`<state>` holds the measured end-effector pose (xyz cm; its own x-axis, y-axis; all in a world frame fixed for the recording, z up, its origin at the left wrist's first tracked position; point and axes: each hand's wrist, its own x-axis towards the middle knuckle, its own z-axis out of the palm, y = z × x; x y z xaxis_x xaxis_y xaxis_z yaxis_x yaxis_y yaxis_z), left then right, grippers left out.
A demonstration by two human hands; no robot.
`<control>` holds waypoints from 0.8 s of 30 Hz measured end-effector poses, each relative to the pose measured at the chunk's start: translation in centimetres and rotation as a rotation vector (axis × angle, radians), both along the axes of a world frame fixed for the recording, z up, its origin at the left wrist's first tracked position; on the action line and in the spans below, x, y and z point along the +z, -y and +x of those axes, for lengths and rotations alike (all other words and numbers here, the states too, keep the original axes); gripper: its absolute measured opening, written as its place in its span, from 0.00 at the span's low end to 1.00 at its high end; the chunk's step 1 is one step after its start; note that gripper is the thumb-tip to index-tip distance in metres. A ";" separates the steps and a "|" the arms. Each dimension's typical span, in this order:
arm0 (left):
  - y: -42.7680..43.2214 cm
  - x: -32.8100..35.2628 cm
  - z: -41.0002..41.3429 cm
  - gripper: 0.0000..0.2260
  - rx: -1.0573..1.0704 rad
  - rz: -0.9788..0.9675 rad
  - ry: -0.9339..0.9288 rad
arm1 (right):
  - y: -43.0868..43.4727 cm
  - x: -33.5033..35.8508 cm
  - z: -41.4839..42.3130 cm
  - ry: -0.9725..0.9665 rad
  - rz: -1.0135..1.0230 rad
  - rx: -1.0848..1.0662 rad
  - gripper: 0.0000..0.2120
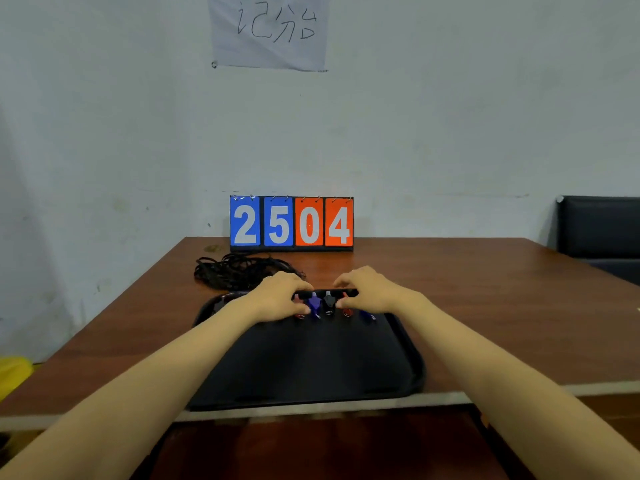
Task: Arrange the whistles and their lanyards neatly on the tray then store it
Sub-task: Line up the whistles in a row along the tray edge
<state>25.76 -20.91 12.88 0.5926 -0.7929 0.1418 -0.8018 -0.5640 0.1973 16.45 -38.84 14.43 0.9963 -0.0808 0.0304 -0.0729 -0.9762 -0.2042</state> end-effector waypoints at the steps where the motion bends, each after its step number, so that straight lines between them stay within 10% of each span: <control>1: 0.4 -0.2 0.1 0.23 -0.009 0.020 0.024 | 0.0 -0.3 0.5 -0.009 -0.026 0.010 0.24; 24: 1.6 -1.8 1.0 0.23 -0.003 0.160 0.057 | -0.5 -1.9 2.1 -0.096 -0.128 0.053 0.23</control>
